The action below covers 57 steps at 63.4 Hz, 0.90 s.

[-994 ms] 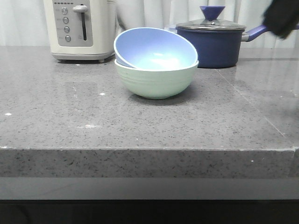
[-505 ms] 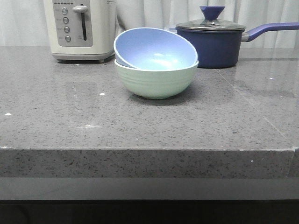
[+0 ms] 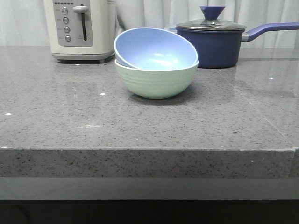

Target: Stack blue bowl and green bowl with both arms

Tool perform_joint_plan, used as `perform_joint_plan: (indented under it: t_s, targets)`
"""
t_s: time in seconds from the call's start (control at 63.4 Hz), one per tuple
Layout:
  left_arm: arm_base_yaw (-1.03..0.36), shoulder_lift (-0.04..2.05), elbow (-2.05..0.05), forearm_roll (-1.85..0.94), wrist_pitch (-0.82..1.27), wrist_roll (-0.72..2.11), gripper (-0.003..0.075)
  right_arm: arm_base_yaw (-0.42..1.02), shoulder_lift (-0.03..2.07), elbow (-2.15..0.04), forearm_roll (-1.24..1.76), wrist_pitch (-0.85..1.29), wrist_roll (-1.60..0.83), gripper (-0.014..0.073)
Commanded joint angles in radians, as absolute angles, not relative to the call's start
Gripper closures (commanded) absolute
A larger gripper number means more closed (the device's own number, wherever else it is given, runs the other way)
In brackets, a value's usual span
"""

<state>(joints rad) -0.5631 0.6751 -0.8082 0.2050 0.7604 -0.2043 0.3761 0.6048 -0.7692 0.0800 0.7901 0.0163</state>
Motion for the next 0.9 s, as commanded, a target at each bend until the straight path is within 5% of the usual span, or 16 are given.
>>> perform_joint_plan:
  t_s: [0.0, 0.521, 0.884]
  targets:
    - [-0.569, 0.679, -0.835, 0.215, 0.683, -0.215, 0.074, 0.373, 0.605, -0.794, 0.071, 0.713, 0.015, 0.0657]
    - [-0.564, 0.643, -0.788, 0.225, 0.632, -0.213, 0.074, 0.373, 0.605, -0.794, 0.071, 0.713, 0.015, 0.0657]
    - [-0.164, 0.243, -0.366, 0.069, 0.231, -0.211, 0.074, 0.373, 0.605, -0.794, 0.072, 0.713, 0.015, 0.0657]
